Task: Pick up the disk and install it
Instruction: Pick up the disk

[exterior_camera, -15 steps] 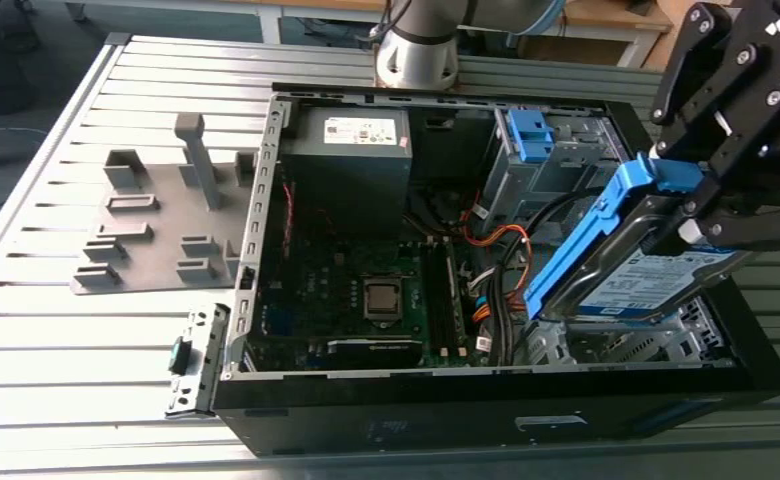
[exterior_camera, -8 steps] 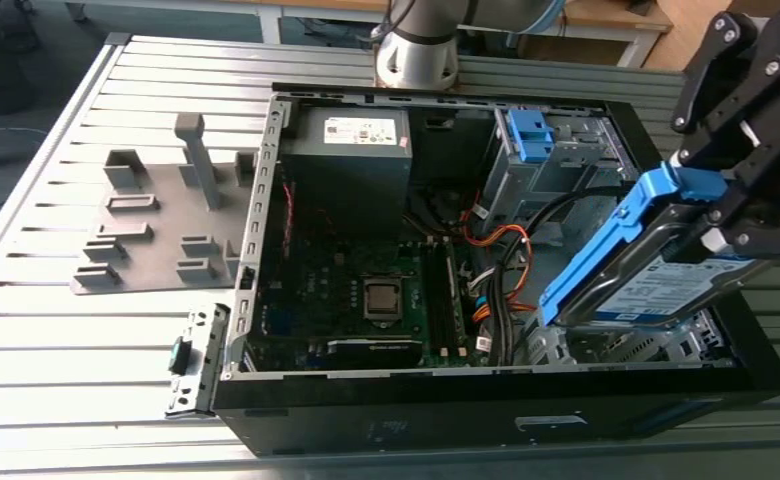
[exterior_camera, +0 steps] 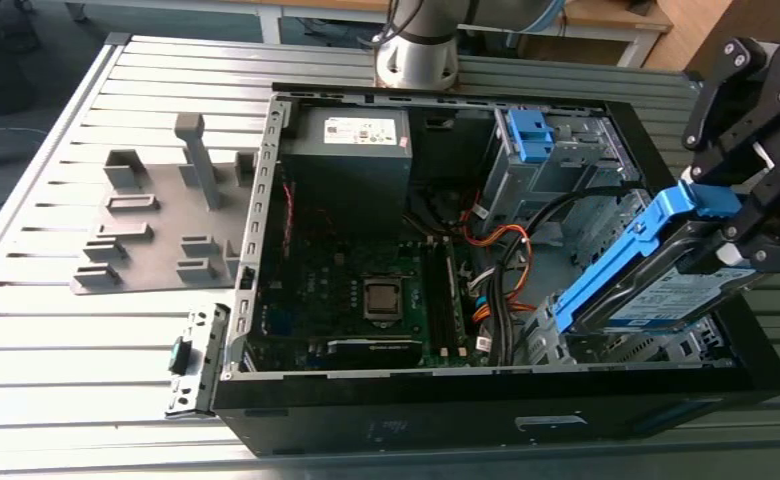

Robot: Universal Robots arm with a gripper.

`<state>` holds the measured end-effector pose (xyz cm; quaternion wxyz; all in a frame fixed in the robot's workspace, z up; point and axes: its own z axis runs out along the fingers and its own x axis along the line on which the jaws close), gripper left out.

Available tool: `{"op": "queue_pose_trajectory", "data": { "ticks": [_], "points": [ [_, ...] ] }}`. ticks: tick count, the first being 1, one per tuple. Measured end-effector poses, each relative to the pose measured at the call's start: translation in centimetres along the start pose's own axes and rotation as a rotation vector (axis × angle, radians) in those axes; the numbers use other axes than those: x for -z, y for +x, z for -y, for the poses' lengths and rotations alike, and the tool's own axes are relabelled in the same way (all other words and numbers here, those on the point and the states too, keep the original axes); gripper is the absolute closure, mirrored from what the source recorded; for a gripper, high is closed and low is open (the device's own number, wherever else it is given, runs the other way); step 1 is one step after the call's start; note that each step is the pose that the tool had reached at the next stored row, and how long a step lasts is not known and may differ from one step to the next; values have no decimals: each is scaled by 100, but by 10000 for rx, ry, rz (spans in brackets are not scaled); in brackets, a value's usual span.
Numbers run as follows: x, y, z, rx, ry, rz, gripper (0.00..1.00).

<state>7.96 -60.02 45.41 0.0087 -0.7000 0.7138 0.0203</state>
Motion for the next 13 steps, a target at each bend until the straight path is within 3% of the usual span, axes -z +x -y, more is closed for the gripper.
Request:
{"op": "queue_pose_trajectory", "data": {
  "ticks": [8,13],
  "points": [
    [-28,-67,165,38,-22,27,64],
    [-71,-142,211,38,-34,28,64]
  ]
}}
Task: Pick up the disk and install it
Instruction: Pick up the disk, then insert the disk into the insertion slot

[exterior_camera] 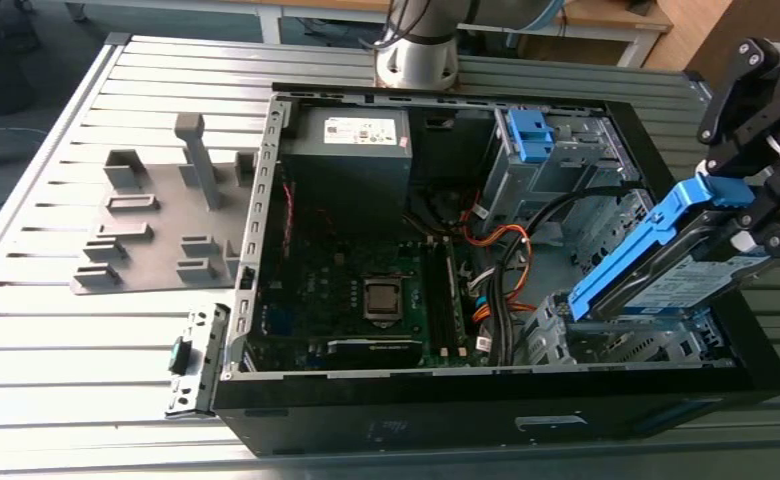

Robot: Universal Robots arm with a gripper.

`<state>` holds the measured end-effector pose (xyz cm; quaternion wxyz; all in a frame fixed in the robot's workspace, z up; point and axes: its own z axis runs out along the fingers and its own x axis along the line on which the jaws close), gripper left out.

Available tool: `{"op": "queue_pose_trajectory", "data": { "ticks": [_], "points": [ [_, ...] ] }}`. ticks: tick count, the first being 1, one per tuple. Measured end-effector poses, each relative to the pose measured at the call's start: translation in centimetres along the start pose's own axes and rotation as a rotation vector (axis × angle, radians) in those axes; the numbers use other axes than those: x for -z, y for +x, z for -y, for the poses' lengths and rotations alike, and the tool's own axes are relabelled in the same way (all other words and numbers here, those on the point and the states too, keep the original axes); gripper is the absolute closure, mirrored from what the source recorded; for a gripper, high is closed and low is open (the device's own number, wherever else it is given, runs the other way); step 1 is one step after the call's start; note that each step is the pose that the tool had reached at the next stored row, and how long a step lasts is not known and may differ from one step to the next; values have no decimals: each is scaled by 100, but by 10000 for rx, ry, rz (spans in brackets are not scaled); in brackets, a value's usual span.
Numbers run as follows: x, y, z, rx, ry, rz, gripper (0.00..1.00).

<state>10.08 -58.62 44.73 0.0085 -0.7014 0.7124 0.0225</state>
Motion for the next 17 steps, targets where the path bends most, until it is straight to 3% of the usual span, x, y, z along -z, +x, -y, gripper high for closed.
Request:
{"op": "queue_pose_trajectory", "data": {
  "ticks": [3,17],
  "points": [
    [-11,-38,1,-1,0,0,64],
    [-11,-38,-3,0,0,-1,64]
  ]
}}
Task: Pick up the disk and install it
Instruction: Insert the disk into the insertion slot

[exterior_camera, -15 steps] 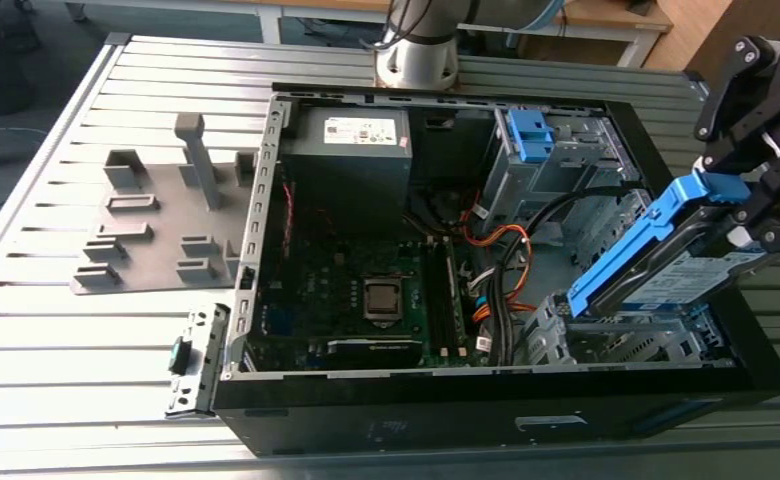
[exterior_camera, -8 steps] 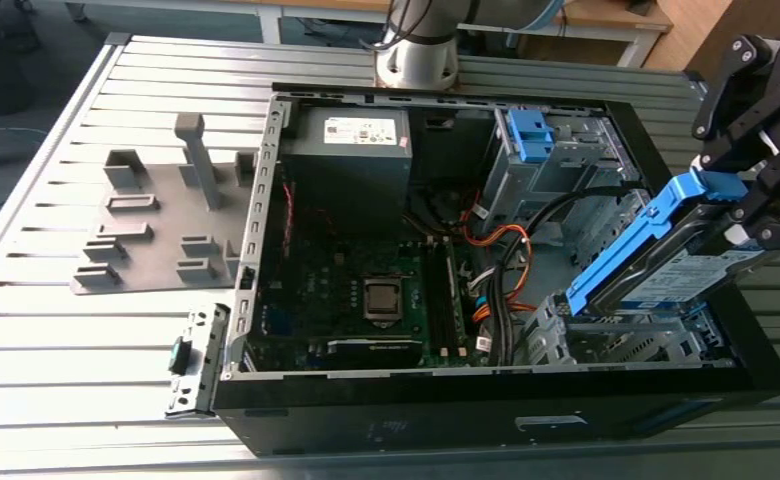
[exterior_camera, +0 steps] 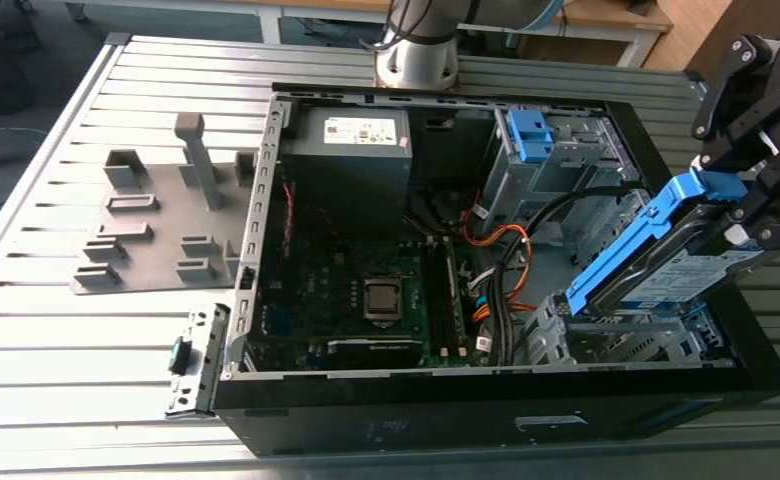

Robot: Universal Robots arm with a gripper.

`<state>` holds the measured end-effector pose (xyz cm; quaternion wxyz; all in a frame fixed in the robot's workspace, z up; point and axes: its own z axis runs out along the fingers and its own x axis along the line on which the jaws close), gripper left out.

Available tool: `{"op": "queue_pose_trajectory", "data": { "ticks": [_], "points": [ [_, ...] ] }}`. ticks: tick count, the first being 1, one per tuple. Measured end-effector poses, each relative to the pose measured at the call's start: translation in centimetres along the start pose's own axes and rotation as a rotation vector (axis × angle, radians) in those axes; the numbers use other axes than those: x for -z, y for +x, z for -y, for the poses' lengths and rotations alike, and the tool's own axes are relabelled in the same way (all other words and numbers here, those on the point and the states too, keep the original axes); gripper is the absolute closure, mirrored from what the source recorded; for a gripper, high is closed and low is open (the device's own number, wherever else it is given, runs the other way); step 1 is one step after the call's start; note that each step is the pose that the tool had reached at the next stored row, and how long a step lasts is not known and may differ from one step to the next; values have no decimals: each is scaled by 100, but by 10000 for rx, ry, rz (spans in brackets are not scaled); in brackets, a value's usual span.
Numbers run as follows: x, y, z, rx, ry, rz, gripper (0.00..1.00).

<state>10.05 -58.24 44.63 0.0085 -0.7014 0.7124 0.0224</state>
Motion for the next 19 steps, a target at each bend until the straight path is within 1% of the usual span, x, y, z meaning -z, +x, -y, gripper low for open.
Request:
{"op": "queue_pose_trajectory", "data": {
  "ticks": [4,9,19],
  "points": [
    [-17,-10,-1,-67,2,0,64],
    [-44,-51,-1,-164,7,4,64],
    [-119,-37,-2,-219,9,3,64]
  ]
}}
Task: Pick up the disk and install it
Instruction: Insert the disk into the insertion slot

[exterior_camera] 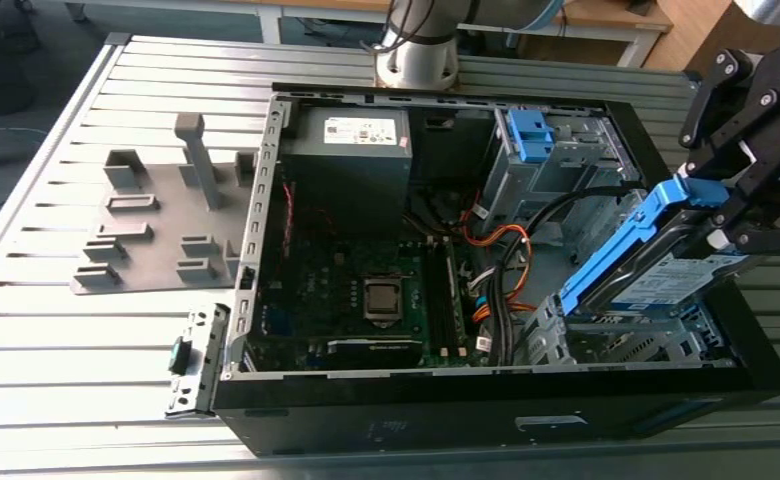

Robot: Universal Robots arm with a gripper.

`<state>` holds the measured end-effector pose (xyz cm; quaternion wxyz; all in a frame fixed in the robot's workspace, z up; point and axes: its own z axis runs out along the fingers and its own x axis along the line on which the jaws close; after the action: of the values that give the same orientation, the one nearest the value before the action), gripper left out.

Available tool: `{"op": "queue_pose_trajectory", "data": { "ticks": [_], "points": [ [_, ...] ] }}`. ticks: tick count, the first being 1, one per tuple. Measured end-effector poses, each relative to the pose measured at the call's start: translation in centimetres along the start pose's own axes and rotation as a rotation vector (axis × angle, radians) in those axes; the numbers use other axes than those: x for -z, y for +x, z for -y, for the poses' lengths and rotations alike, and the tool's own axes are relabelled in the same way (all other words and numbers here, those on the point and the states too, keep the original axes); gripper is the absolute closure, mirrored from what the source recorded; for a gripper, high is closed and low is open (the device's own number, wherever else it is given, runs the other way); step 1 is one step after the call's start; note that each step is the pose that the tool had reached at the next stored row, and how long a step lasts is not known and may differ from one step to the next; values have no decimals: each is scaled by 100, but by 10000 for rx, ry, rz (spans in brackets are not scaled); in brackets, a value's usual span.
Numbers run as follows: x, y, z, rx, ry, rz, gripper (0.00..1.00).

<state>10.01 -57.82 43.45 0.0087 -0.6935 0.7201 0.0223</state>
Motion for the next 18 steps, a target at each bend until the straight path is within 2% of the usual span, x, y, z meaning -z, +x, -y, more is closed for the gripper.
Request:
{"op": "queue_pose_trajectory", "data": {
  "ticks": [13,18],
  "points": [
    [-204,9,4,1,0,1,64],
    [-219,10,4,0,0,-1,64]
  ]
}}
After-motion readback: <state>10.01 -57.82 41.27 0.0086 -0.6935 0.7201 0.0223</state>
